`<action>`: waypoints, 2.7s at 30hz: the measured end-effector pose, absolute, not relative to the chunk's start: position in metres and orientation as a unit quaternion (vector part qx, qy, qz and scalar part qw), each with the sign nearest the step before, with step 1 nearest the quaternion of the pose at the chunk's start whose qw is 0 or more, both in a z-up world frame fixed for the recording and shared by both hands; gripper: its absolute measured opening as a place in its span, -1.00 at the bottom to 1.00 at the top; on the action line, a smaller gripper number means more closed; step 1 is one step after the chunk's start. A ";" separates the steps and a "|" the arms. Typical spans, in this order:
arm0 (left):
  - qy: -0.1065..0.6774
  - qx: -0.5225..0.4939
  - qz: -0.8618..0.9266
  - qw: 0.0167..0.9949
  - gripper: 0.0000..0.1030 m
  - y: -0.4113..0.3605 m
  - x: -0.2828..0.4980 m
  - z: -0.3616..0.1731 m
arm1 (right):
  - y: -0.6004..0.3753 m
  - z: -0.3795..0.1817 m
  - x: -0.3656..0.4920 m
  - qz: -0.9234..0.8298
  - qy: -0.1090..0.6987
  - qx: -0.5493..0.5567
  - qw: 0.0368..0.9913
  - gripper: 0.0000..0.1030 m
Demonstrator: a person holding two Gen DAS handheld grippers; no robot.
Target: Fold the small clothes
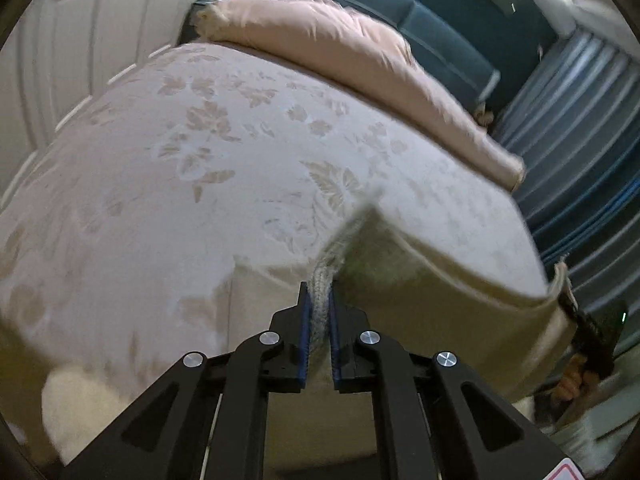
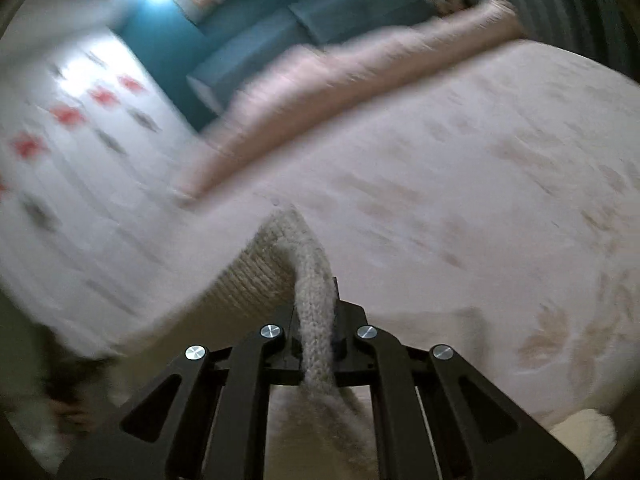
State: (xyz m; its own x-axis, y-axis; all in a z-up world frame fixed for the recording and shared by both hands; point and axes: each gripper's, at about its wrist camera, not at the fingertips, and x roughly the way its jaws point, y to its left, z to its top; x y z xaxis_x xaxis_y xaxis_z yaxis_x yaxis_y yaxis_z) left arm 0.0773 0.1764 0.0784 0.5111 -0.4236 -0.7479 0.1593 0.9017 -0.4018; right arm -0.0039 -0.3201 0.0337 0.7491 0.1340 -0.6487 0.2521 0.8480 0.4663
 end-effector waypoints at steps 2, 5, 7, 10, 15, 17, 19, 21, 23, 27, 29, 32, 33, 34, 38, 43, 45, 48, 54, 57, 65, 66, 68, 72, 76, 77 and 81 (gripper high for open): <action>0.489 -0.094 -0.153 0.854 -0.87 0.156 0.102 0.041 | -0.320 -0.015 0.020 -0.089 0.422 0.262 0.863 -0.88; 0.535 -0.054 -0.104 0.837 -0.85 0.135 0.132 -0.016 | -0.304 -0.039 0.034 -0.134 0.462 0.208 0.852 -0.83; 0.533 -0.059 -0.087 0.840 -0.79 0.135 0.134 -0.024 | -0.291 -0.022 0.031 -0.155 0.451 0.170 0.863 -0.68; 0.510 -0.075 -0.064 0.855 -0.58 0.144 0.119 0.002 | -0.267 0.014 0.012 -0.169 0.418 0.127 0.884 -0.53; 0.473 -0.104 -0.072 0.872 -0.23 0.137 0.080 0.039 | -0.189 0.024 0.006 -0.007 0.433 0.153 0.888 -0.53; 0.485 -0.115 -0.107 0.860 -0.10 0.118 0.071 0.034 | -0.138 0.009 0.009 0.077 0.465 0.159 0.868 -0.53; 0.521 -0.108 -0.145 0.834 -0.06 0.087 0.064 0.014 | -0.103 -0.008 0.009 0.128 0.489 0.146 0.850 -0.60; 0.555 -0.084 -0.152 0.814 -0.05 0.067 0.057 -0.010 | -0.101 -0.023 0.003 0.127 0.509 0.125 0.842 -0.61; 0.548 -0.050 -0.141 0.823 0.01 0.067 0.049 -0.019 | -0.142 -0.028 -0.009 0.094 0.515 0.150 0.839 -0.64; 0.546 -0.060 -0.120 0.827 0.02 0.111 0.049 -0.017 | -0.245 -0.031 -0.052 -0.007 0.530 0.216 0.820 -1.00; 0.543 -0.081 -0.099 0.830 -0.02 0.128 0.053 -0.010 | -0.277 -0.024 -0.066 -0.056 0.528 0.230 0.815 -0.97; 0.514 -0.106 -0.082 0.847 0.00 0.141 0.068 0.008 | -0.296 -0.002 -0.061 -0.096 0.492 0.223 0.836 -0.49; 0.506 -0.118 -0.085 0.850 0.13 0.142 0.078 0.014 | -0.300 0.007 -0.051 -0.108 0.473 0.214 0.848 -0.24; 0.503 -0.124 -0.084 0.851 0.17 0.142 0.088 0.016 | -0.300 0.011 -0.041 -0.116 0.461 0.208 0.855 0.02; 0.504 -0.120 -0.074 0.852 0.28 0.137 0.133 0.005 | -0.306 0.004 0.022 -0.120 0.442 0.172 0.872 0.31; 0.549 -0.148 -0.137 0.811 -0.57 0.124 0.167 -0.026 | -0.295 -0.028 0.064 -0.116 0.488 0.127 0.856 -0.77; 0.530 -0.131 -0.145 0.825 -0.87 0.121 0.159 -0.012 | -0.284 -0.003 0.046 -0.067 0.443 0.147 0.882 -0.85; 0.454 -0.147 -0.168 0.863 -0.87 0.135 0.129 0.038 | -0.274 0.053 -0.002 0.018 0.352 0.169 0.920 -0.85; 0.387 -0.159 -0.182 0.890 -0.87 0.153 0.093 0.110 | -0.297 0.106 -0.035 0.018 0.287 0.193 0.938 -0.85; 0.419 -0.136 -0.143 0.886 -0.85 0.143 0.126 0.081 | -0.327 0.053 0.008 -0.043 0.345 0.222 0.911 -0.84; 0.508 -0.073 -0.077 0.855 -0.63 0.117 0.145 -0.013 | -0.303 -0.010 0.032 -0.178 0.453 0.129 0.864 -0.59; 0.497 -0.070 -0.067 0.862 -0.56 0.120 0.137 0.000 | -0.294 0.003 0.026 -0.194 0.441 0.122 0.868 -0.55; 0.475 -0.055 -0.053 0.877 -0.55 0.122 0.125 0.023 | -0.274 0.022 0.020 -0.161 0.424 0.137 0.881 -0.55; 0.456 -0.076 -0.090 0.882 -0.32 0.110 0.103 0.052 | -0.186 0.025 0.031 0.003 0.455 0.146 0.878 -0.55; 0.514 -0.073 -0.138 0.843 -0.21 0.073 0.084 0.019 | -0.125 -0.008 0.029 0.083 0.505 0.131 0.849 -0.59; 0.528 -0.065 -0.134 0.836 -0.21 0.069 0.082 0.010 | -0.130 -0.016 0.023 0.073 0.514 0.130 0.845 -0.60; 0.555 -0.066 -0.112 0.822 -0.20 0.088 0.059 -0.015 | -0.211 -0.009 -0.015 -0.015 0.513 0.185 0.838 -0.66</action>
State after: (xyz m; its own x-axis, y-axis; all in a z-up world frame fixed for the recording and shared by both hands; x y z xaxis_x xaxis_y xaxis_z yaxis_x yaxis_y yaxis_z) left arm 0.0589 0.0879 -0.0146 0.3584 -0.2568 -0.8976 0.1110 0.9663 -0.2321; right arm -0.0151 -0.2110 -0.0086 0.4736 0.1656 -0.8650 0.2147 0.9308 0.2958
